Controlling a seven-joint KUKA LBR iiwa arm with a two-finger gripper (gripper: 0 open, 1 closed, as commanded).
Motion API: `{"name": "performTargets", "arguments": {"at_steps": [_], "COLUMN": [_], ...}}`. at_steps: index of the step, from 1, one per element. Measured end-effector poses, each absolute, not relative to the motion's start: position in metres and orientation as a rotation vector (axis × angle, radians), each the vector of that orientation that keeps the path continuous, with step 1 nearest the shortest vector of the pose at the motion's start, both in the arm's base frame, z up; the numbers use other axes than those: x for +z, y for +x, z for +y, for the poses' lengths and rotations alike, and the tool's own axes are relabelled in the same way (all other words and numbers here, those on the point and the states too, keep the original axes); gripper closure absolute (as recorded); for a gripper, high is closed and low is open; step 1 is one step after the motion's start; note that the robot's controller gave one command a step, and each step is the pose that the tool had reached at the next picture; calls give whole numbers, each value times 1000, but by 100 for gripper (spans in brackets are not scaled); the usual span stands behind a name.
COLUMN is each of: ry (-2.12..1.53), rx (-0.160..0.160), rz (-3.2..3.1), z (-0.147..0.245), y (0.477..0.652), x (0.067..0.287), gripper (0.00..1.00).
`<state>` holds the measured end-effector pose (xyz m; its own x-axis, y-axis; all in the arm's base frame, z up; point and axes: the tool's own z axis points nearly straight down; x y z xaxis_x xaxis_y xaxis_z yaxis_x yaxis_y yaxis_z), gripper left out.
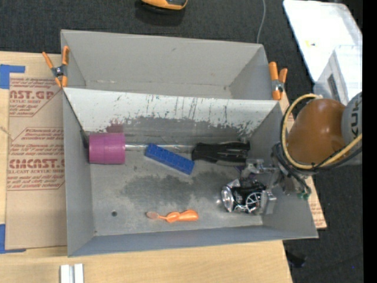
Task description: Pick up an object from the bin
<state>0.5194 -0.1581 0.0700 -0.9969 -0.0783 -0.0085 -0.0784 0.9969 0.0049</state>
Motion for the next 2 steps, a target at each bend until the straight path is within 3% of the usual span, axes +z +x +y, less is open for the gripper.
{"name": "performTargets", "arguments": {"at_steps": [2], "ry": [-92], "rx": [12], "rz": [3131], "z": [-152], "y": [510], "x": [70], "gripper": [0]}}
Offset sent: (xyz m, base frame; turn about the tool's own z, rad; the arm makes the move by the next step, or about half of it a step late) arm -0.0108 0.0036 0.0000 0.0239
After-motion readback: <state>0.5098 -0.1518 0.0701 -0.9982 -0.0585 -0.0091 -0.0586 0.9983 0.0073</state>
